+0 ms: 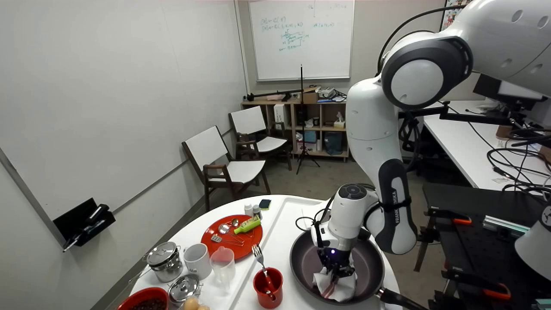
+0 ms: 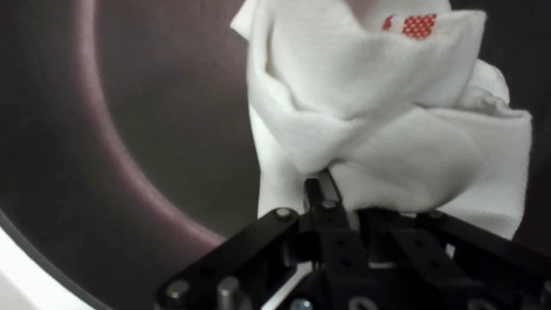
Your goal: Use the right white towel farthest from you to wipe the pan
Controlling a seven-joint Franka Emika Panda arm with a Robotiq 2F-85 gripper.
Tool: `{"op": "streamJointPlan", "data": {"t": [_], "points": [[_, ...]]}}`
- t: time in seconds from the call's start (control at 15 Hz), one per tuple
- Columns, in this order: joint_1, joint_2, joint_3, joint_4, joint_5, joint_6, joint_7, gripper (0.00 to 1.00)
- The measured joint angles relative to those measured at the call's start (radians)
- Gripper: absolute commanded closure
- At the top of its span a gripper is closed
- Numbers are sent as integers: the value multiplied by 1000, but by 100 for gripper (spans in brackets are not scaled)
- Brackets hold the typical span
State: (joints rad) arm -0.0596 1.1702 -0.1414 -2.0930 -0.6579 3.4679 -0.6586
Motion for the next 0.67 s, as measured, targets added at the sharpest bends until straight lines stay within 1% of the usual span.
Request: {"op": "streamJointPlan", "data": {"t": [0.13,0.33,0.67], "points": [[26,-4,14,-20,0,0,-45,98],[58,-9,18,-46,-9,0,-52,98],[67,-14,9,-70,-4,2,-45,98]]}}
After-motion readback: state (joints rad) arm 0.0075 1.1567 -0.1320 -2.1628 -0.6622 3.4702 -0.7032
